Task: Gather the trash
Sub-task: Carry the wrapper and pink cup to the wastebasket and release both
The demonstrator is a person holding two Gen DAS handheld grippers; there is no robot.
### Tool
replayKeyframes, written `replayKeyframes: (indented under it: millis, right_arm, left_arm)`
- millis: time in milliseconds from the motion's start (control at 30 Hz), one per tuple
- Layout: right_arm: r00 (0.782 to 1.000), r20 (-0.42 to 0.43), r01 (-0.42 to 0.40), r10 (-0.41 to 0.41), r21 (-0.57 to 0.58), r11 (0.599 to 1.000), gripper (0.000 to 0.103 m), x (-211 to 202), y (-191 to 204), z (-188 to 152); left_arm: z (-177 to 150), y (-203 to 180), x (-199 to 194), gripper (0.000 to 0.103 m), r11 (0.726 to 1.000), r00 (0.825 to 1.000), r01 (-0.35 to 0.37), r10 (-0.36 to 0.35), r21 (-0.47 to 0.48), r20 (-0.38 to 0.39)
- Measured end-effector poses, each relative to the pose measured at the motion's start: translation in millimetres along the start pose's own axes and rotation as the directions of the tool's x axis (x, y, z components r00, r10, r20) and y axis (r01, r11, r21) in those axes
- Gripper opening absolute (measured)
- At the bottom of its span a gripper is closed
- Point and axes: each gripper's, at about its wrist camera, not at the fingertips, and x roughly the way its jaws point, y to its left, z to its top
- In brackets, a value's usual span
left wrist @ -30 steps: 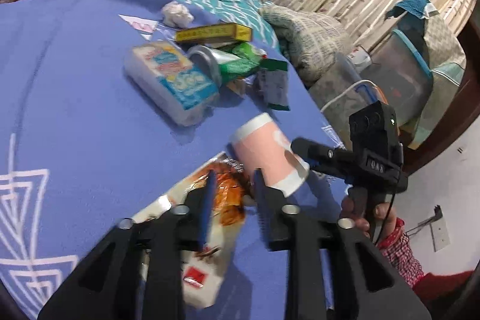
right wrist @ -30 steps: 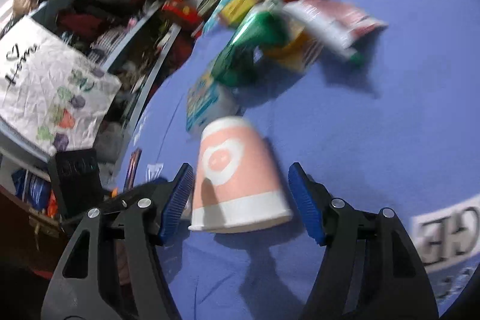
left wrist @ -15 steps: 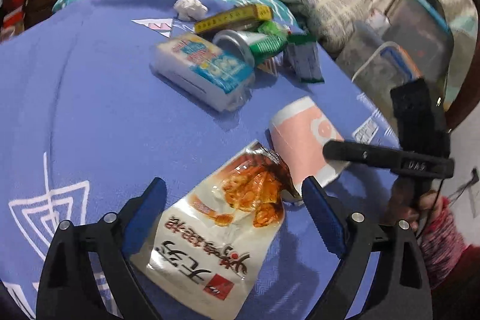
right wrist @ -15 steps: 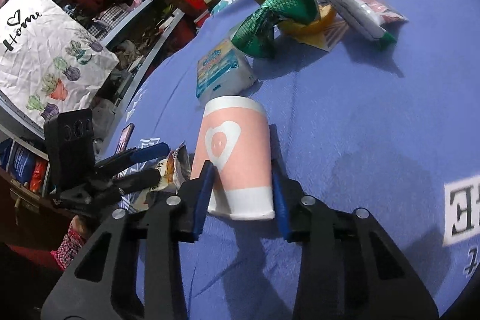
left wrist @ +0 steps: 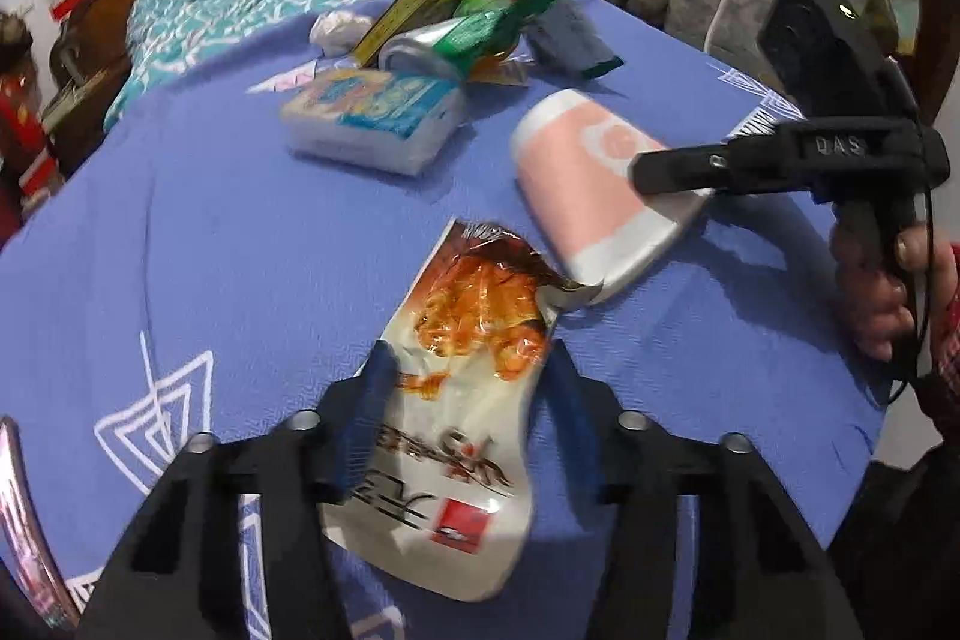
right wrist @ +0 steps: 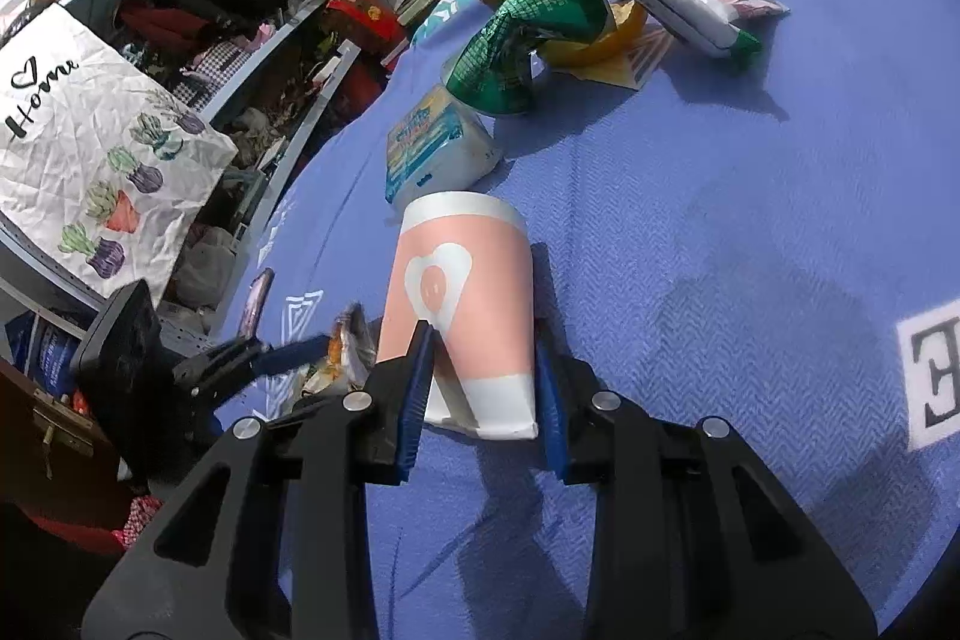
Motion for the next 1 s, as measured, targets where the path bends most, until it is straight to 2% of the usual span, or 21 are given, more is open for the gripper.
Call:
replayKeyframes:
  millis: [67, 100, 133, 200, 233, 367, 467, 533, 667, 767, 867, 1000]
  right_arm:
    - [1.0, 0.012, -0.01, 0.01, 0.003, 1.0, 0.034, -2.7, 2.4, -0.6]
    - [1.0, 0.02, -0.016, 0.015, 0.006, 1.0, 0.034, -4.7, 3.6, -0.5]
    - [0.999, 0.04, -0.02, 0.019, 0.013, 1.0, 0.033, -9.4, 4.3, -0.4]
    - [0.997, 0.068, -0.03, 0.028, 0.03, 0.999, 0.032, -18.9, 3.5, -0.6]
    - [0.996, 0.085, -0.035, 0.032, 0.039, 0.999, 0.032, -24.2, 2.3, -1.0]
    - [0.99, 0.137, -0.045, 0.033, 0.089, 0.995, 0.032, -45.2, -5.1, -4.1]
    - [0.983, 0.183, -0.039, 0.019, 0.104, 0.994, 0.032, -64.5, -9.4, -6.2]
    - [0.977, 0.213, -0.021, -0.004, 0.115, 0.993, 0.032, -79.6, -17.0, -6.9]
    - [0.959, 0.275, 0.013, -0.062, 0.175, 0.985, 0.032, -114.8, -46.7, -11.3]
    - [0.928, 0.351, 0.041, -0.125, 0.236, 0.971, 0.032, -159.9, -80.6, -19.6]
    - [0.873, 0.44, 0.074, -0.209, 0.305, 0.95, 0.032, -220.7, -116.8, -33.2]
    - [0.771, 0.518, 0.16, -0.37, 0.406, 0.9, 0.032, -298.4, -159.8, -50.4]
  left_arm:
    - [2.0, 0.5, -1.4, 0.043, 1.0, 1.0, 0.003, -0.003, -0.004, 0.006]
    - [4.1, 5.5, -4.9, 0.035, 0.999, 0.999, 0.034, -0.033, -0.034, 0.021]
    - [6.1, 10.5, -9.0, 0.034, 0.996, 0.997, 0.066, -0.064, -0.067, 0.035]
    - [11.2, 33.5, -15.7, 0.025, 0.959, 0.978, 0.204, -0.193, -0.194, 0.073]
    - [12.2, 43.1, -16.0, 0.025, 0.939, 0.97, 0.243, -0.228, -0.242, 0.087]
    - [13.9, 57.4, -15.0, 0.025, 0.895, 0.951, 0.31, -0.285, -0.322, 0.122]
    - [20.6, 57.0, -18.6, 0.024, 0.852, 0.919, 0.393, -0.359, -0.345, 0.161]
    - [32.2, 47.2, -19.8, 0.024, 0.846, 0.906, 0.423, -0.387, -0.324, 0.171]
    - [78.4, 9.2, -9.4, 0.025, 0.842, 0.876, 0.483, -0.46, -0.241, 0.146]
    - [126.5, -39.2, 9.5, 0.025, 0.83, 0.843, 0.538, -0.527, -0.15, 0.107]
    - [176.6, -98.9, 36.5, 0.025, 0.801, 0.804, 0.595, -0.593, -0.072, 0.048]
    - [240.0, -194.6, 74.5, 0.025, 0.751, 0.751, 0.66, -0.66, 0.026, -0.031]
